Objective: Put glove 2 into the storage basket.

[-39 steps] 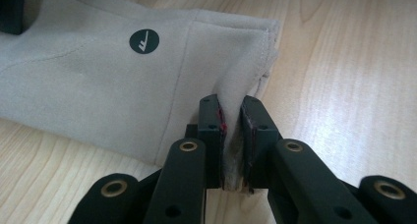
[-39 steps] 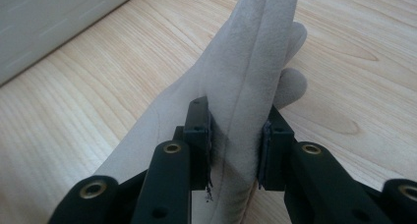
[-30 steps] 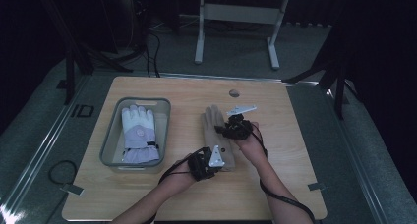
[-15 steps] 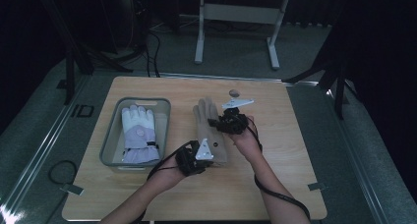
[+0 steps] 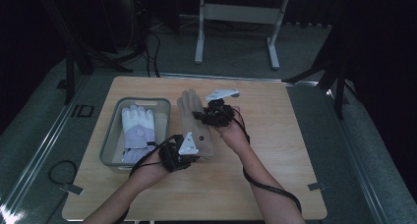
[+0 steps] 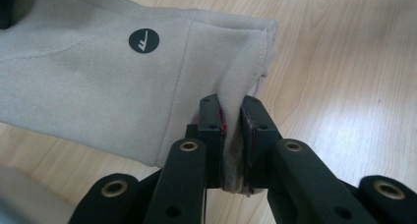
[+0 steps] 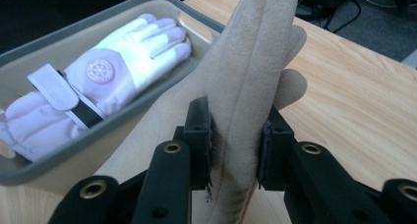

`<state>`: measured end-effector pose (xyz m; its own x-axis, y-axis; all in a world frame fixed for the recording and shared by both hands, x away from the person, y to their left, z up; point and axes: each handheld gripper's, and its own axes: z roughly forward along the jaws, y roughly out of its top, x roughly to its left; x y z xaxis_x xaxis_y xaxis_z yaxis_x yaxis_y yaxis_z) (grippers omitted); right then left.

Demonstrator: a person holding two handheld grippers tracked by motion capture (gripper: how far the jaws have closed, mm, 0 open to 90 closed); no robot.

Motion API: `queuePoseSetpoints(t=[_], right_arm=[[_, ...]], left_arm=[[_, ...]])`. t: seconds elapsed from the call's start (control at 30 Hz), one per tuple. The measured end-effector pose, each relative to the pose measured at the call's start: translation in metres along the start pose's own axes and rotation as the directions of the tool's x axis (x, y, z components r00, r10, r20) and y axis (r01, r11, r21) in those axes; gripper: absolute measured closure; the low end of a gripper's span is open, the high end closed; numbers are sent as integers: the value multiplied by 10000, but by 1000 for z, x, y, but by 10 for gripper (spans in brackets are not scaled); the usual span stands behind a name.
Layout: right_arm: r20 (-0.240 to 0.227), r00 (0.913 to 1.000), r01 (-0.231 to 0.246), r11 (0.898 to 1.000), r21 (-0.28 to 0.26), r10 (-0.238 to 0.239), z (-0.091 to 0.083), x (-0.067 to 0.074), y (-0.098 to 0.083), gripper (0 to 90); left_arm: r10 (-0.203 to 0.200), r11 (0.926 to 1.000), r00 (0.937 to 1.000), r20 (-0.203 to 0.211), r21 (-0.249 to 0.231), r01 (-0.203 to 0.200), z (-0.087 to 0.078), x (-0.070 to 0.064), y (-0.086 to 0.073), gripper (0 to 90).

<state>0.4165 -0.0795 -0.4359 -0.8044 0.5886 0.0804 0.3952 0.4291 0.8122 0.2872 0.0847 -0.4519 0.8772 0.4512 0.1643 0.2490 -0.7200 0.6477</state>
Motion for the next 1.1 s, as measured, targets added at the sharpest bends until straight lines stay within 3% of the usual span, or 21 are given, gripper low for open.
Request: queuePoseSetpoints(t=[0.43, 1.1], right_arm=[[-490, 9966, 657, 9978, -51, -659, 32, 36, 39, 712], [-1279, 9839, 1264, 9920, 39, -1249, 88, 85, 73, 711]], left_arm=[[-268, 9987, 9983, -518, 413, 290, -32, 15, -24, 815], [-905, 9909, 9890, -1173, 885, 1012, -68, 33, -73, 814]])
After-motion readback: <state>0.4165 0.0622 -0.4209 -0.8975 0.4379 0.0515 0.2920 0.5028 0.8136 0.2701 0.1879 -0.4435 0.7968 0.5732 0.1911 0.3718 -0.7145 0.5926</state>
